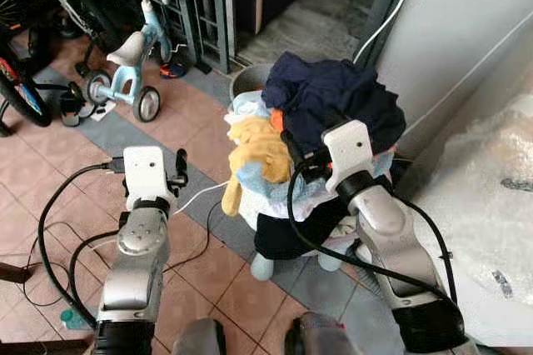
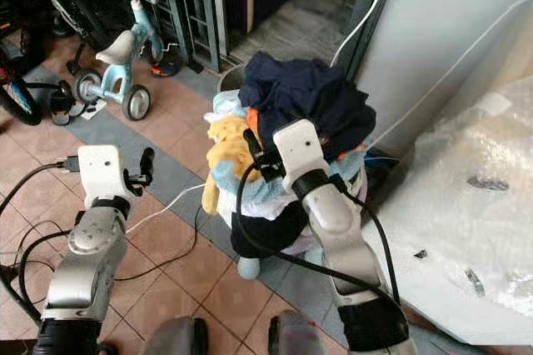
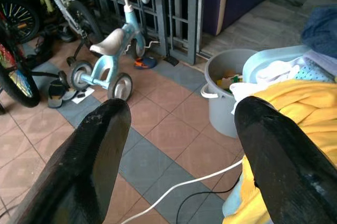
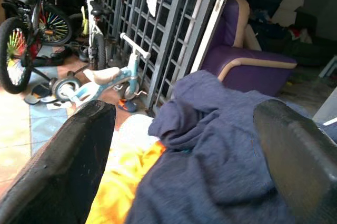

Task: Clothes washing

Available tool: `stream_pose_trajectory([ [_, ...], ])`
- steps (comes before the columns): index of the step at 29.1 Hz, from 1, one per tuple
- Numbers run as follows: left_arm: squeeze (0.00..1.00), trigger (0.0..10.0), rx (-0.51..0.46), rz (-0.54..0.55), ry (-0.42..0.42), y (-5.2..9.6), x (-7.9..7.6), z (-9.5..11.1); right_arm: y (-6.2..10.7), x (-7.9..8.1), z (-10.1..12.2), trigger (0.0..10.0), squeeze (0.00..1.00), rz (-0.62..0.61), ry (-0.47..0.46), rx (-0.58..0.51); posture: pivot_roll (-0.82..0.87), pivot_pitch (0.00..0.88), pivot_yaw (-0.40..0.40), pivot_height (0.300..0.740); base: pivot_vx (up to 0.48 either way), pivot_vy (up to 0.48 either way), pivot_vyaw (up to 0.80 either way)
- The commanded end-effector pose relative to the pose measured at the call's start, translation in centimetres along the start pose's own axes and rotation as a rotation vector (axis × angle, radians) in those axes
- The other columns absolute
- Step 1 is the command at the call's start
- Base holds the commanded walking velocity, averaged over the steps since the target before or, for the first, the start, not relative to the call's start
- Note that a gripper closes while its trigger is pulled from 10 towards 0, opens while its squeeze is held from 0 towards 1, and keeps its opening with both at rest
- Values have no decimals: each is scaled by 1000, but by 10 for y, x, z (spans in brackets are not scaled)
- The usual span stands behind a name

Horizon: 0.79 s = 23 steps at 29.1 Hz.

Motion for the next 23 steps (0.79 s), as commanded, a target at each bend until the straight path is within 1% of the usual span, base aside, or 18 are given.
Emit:
stream_pose_trajectory([
  [1,0,10000,16,-20,-4,0,-7,-2,2,-7,-3,10000,0,-25,32,13,-56,128,1,740,386,-281,0],
  [2,0,10000,24,-24,13,1,-9,-3,1,-11,-6,10000,0,-48,72,32,-55,127,0,740,0,0,0],
  [3,0,10000,27,-25,12,1,-9,-4,1,-12,-7,10000,0,-56,83,39,-55,127,0,740,0,0,0],
  [5,0,10000,36,-31,15,1,-10,-5,0,-16,-14,10000,0,-74,112,87,-54,126,0,740,0,0,0],
  [6,0,10000,38,-34,16,1,-10,-5,1,-18,-19,10000,0,-79,133,122,-54,126,0,740,0,0,0],
  [7,0,10000,41,-40,14,2,-11,-6,3,-20,-30,10000,0,-84,130,191,-54,125,-1,740,0,0,0],
  [8,0,10000,45,-44,14,2,-12,-7,5,-22,-38,3216,0,-83,128,237,-53,125,-1,740,0,0,0],
  [9,0,10000,45,-48,15,2,-13,-7,8,-22,-48,0,0,-73,137,294,-52,126,-2,740,0,0,0],
  [10,0,10000,45,-52,16,3,-13,-7,13,-22,-58,0,0,-61,154,354,-52,126,-3,740,0,0,0],
  [11,0,10000,44,-52,16,3,-14,-7,16,-21,-64,0,0,-60,117,388,-52,126,-4,740,0,0,0],
  [12,0,10000,44,-52,16,3,-14,-7,16,-21,-64,0,0,-60,117,388,-52,126,-4,740,0,0,0],
  [13,0,10000,45,-54,17,3,-14,-7,20,-20,-72,0,0,-54,89,430,-51,126,-4,740,0,0,0],
  [14,0,10000,46,-56,18,3,-14,-7,23,-19,-75,0,0,-52,90,456,-52,126,-5,740,0,0,0],
  [17,0,10000,50,-64,21,4,-15,-8,26,-17,-80,0,0,-31,102,495,-53,127,-5,740,0,0,0],
  [23,0,10000,52,-78,18,4,-18,-8,27,-13,-84,0,0,8,109,531,-52,127,-7,740,0,0,0],
])
Point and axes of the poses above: a point about 5 cm out from each wrist's last joint towards the gripper, its own y axis pointing back from the gripper into the wrist, its own z axis along the axis of the wrist's last joint, x = y × z, the point moved 2 cm from there along -y, pointing out of the wrist towards the gripper, and after that the axes turned 3 degrees about -y, right-handed, at the moved point
